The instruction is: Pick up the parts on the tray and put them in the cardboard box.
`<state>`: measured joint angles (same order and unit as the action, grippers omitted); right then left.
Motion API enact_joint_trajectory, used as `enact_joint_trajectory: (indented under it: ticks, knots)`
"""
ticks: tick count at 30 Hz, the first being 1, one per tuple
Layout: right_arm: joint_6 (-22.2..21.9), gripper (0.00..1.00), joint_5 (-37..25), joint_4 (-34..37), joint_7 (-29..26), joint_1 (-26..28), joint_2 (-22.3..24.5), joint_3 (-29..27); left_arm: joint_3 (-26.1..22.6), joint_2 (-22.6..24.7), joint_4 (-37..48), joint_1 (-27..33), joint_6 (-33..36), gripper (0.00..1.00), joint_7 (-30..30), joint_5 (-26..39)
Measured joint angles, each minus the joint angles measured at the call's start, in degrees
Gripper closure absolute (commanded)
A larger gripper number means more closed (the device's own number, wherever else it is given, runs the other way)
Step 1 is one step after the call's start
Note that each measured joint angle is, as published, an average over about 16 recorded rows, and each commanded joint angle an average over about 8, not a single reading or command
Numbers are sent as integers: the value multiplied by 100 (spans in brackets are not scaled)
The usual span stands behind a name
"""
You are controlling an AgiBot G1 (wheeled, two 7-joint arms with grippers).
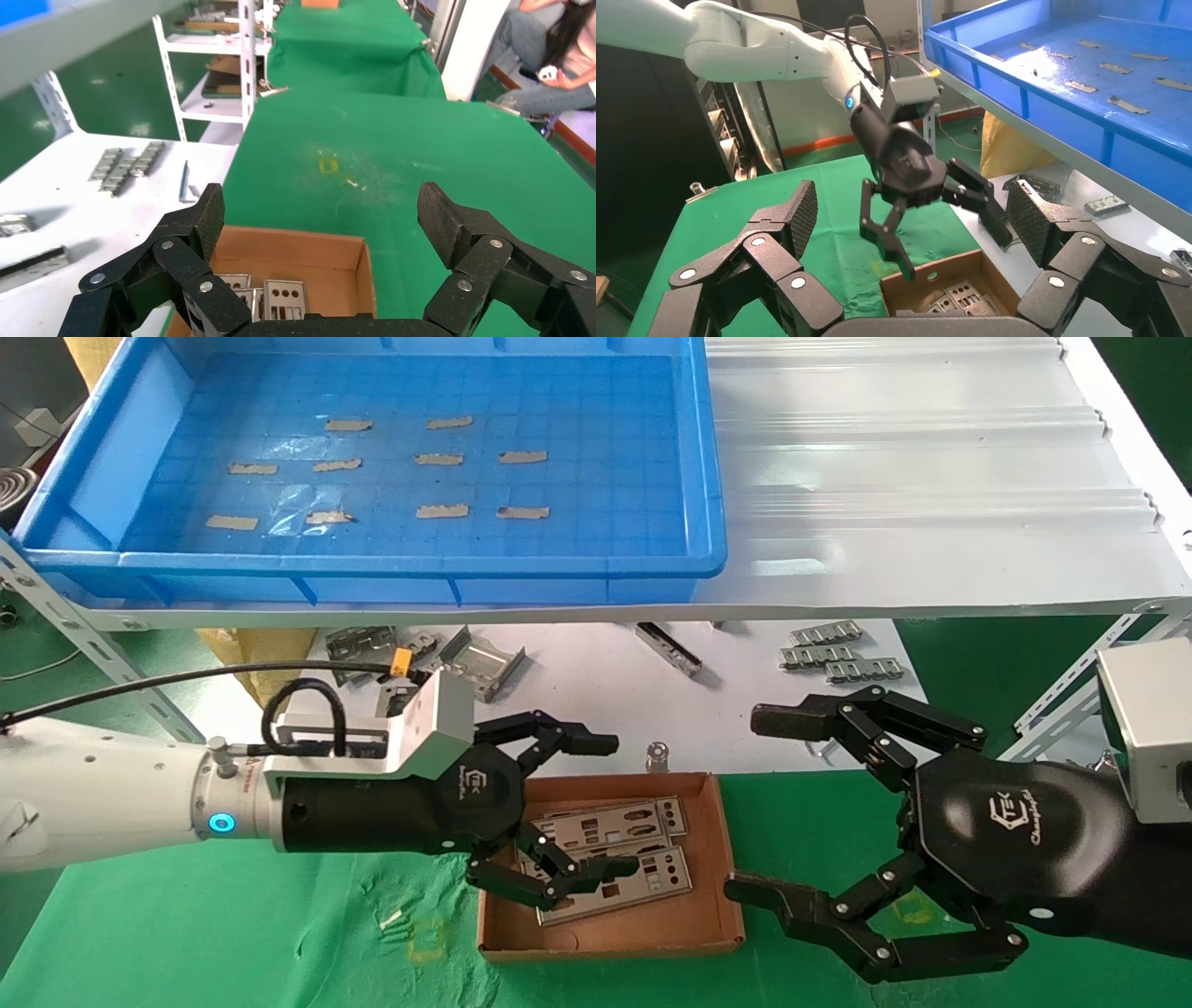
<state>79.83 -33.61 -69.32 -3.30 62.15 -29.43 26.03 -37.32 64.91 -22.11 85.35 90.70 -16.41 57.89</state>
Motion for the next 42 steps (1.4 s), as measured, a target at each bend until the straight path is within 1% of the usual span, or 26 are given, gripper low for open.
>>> enact_joint_trajectory:
  ticks: [42]
  knots:
    - [0, 0, 0, 0, 0, 0, 0, 0, 1915, -2688, -4630, -2139, -449, 0, 2441, -1442]
